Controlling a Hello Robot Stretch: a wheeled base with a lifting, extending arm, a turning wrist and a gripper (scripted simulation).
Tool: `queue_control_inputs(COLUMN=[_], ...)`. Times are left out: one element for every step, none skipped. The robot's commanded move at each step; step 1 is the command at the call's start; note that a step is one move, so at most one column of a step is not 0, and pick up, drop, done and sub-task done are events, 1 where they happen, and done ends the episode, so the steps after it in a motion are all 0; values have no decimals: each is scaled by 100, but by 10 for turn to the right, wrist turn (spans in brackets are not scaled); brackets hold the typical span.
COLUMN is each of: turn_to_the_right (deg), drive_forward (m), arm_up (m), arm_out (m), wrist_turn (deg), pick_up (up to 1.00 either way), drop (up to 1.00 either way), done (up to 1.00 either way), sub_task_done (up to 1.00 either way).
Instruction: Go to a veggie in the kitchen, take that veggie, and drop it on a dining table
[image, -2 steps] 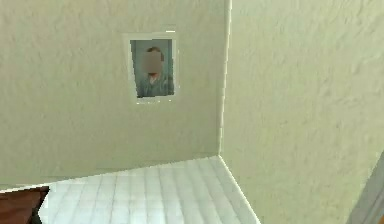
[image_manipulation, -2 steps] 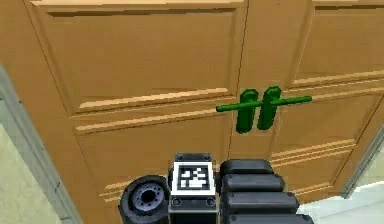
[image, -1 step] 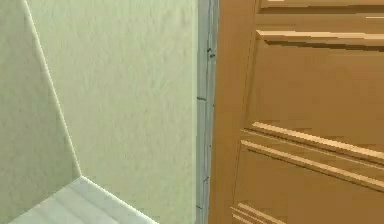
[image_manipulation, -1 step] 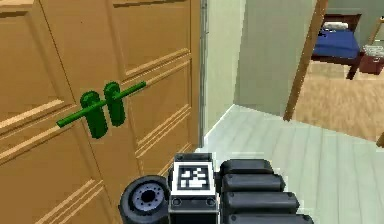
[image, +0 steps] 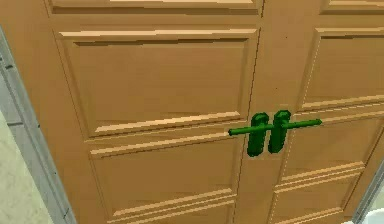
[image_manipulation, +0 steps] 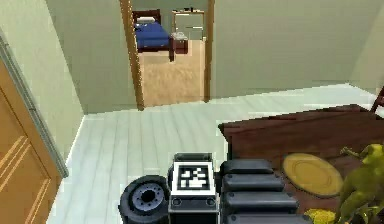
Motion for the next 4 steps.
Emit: queue_control_inputs(turn_to_the_right=[180, -450, -450, -450], drive_forward=[0, 0, 0, 0], arm_up=[0, 0, 0, 0], arm_out=[0, 0, 0, 0], wrist_turn=[0, 0, 0, 0], pick_up=[0, 0, 0, 0], drop=[0, 0, 0, 0], done=[0, 0, 0, 0], sub_task_done=[0, 0, 0, 0])
